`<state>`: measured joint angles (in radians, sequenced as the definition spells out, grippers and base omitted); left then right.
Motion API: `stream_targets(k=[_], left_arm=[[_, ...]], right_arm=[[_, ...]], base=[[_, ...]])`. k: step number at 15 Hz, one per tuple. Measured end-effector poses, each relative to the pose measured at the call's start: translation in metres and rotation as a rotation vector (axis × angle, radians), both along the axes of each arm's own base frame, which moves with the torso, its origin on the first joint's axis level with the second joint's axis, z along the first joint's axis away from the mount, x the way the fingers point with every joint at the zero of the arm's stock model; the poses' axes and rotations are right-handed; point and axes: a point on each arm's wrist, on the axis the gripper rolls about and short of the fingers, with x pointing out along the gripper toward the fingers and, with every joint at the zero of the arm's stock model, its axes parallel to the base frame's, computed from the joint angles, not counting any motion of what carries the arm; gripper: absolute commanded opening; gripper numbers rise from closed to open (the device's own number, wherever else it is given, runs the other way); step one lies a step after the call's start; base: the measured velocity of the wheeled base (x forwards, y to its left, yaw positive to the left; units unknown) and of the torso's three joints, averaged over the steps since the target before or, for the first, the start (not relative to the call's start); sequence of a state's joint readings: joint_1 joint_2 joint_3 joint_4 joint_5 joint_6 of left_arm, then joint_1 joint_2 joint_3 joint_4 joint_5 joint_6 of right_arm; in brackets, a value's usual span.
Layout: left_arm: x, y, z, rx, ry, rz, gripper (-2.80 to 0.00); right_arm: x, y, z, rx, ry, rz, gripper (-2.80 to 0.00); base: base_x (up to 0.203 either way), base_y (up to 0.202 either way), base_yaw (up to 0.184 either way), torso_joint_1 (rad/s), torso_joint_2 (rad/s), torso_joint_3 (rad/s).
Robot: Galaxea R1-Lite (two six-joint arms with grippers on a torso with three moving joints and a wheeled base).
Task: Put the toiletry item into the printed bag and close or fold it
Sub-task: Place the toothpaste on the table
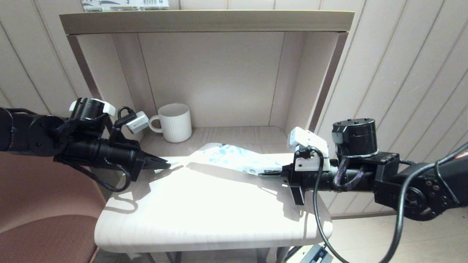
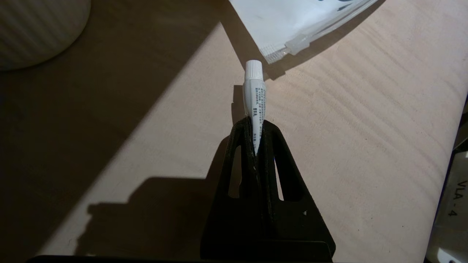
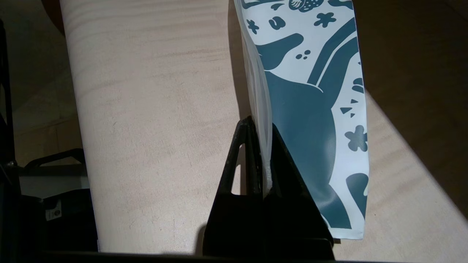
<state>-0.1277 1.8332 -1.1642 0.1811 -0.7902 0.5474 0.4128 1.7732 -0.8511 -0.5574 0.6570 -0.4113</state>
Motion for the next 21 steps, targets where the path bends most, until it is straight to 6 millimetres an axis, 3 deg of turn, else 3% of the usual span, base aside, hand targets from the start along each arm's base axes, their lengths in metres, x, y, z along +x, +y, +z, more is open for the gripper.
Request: stream_targets(k=[2, 3, 11, 15, 21], left_arm=[[0.001, 0.001, -0.001, 0.000, 0.000, 0.004, -2.80], [0.002, 0.001, 0.000, 0.000, -0.004, 0.005, 0.00], [-0.007, 0.002, 0.011, -0.018, -0.064, -0.014, 0.00], [-0.010, 0.000, 0.015, -0.120, -0.141, -0.112, 0.00], [-0.012, -0.002, 0.014, -0.209, -0.122, -0.205, 0.00]], right_arm=[[0.000, -0.001, 0.001, 0.001, -0.003, -0.002, -2.80], [0.000, -0.001, 0.001, 0.002, -0.004, -0.004, -2.80], [-0.005, -0.005, 0.013, 0.029, 0.000, -0.013, -2.80], [-0.015, -0.006, 0.040, 0.059, 0.126, 0.013, -2.80], [-0.019, -0.009, 0.080, 0.197, 0.211, 0.028, -2.80]], base=[[0.000, 0.000, 0.000, 0.000, 0.00, 0.000], [0.000, 0.000, 0.000, 0.000, 0.00, 0.000], [0.000, 0.000, 0.000, 0.000, 0.00, 0.000], [0.000, 0.000, 0.000, 0.000, 0.00, 0.000], [0.000, 0.000, 0.000, 0.000, 0.00, 0.000]])
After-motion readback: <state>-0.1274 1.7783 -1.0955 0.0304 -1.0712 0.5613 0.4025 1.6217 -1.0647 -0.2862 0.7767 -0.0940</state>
